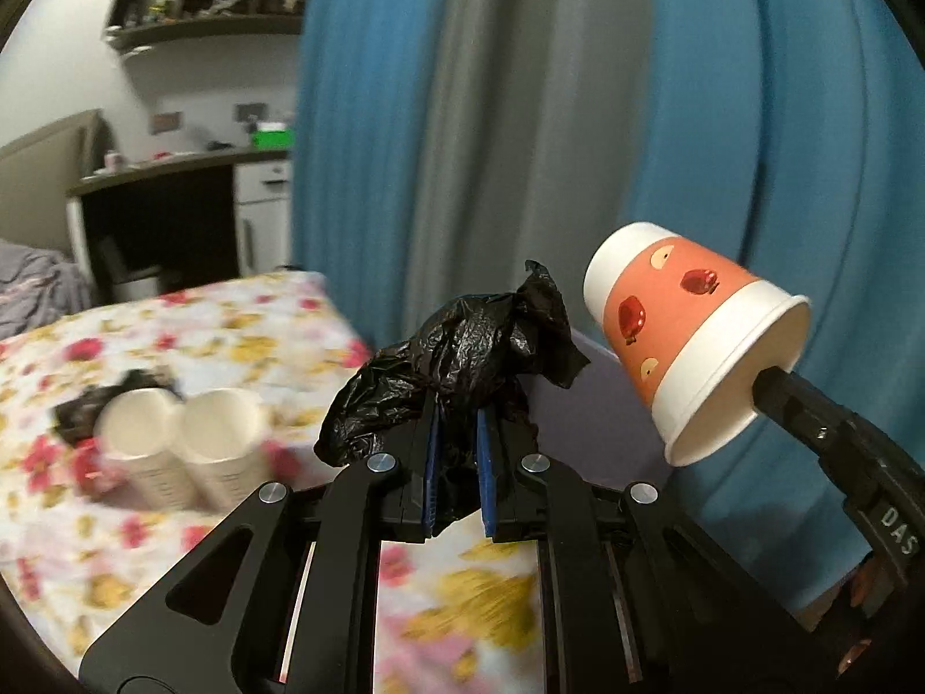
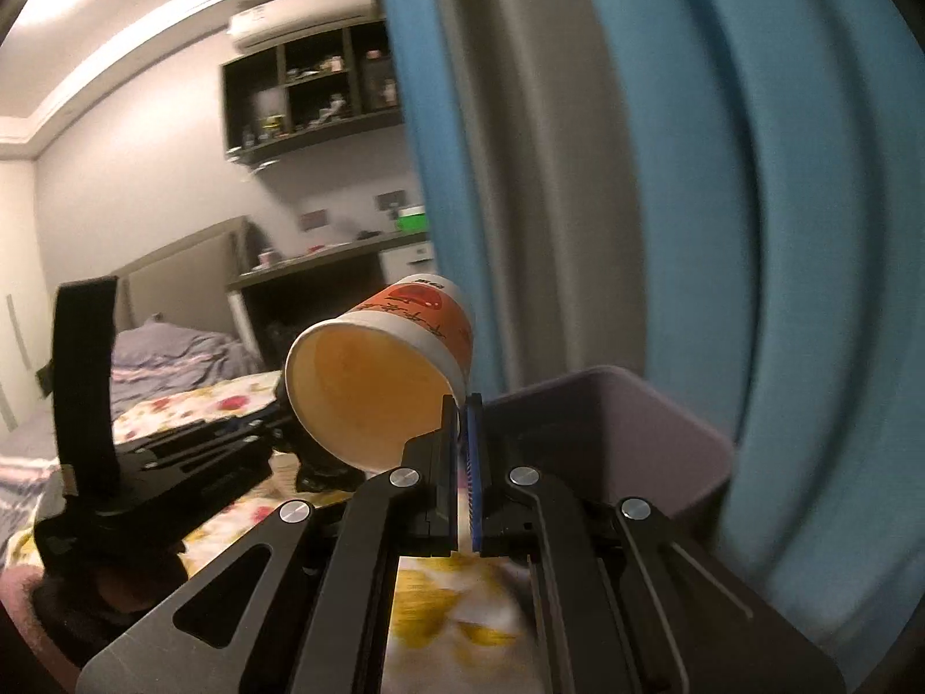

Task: Collect trash
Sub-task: 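Carry the black bag and orange-white cup with both tools over the grey bin, then open both tools to drop the black bag and cup into the bin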

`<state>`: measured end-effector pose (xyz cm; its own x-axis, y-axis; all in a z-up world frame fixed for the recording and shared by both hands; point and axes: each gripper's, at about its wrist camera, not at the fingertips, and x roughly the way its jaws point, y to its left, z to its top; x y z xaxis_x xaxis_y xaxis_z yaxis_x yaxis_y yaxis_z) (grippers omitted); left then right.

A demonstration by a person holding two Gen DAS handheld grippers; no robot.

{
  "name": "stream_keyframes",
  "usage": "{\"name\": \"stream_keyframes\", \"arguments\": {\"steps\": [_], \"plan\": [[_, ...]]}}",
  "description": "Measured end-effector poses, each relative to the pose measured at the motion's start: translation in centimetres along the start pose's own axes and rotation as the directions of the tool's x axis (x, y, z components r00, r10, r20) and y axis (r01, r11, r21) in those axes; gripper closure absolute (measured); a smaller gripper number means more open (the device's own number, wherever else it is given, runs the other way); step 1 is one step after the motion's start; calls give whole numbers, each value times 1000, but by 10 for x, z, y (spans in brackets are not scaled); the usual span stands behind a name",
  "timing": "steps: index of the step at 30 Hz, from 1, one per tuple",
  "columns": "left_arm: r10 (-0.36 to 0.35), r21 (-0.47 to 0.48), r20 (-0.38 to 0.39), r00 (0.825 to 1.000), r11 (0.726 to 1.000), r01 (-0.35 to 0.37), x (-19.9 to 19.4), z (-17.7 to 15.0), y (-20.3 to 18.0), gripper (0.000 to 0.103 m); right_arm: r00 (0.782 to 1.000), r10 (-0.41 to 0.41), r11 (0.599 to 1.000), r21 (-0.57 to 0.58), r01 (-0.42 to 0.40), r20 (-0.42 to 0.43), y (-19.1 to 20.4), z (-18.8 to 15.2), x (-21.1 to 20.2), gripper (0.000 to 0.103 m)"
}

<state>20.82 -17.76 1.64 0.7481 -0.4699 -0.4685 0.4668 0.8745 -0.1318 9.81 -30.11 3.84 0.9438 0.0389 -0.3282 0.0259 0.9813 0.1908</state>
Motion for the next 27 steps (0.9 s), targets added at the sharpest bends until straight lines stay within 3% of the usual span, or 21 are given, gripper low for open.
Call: {"name": "stream_keyframes", "arguments": {"steps": [10,23,25,27], "plan": [[-103,18,-101,990,994,105,82,-12,-42,92,995,-92,994,58,94,-30,-50,-8,24,99],[-166,-25,-192,967,986,164,130,-26,-52,91,989,-126,988,84,132,-75,-70,-17,52,99],[-182,-16,-195,964,983,183,130,-28,-54,90,988,-131,987,85,138,-83,-68,-18,55,99],[-182,2,-202,962,982,187,130,-31,-53,79,987,-134,986,89,142,-92,-68,-16,59,99]]}}
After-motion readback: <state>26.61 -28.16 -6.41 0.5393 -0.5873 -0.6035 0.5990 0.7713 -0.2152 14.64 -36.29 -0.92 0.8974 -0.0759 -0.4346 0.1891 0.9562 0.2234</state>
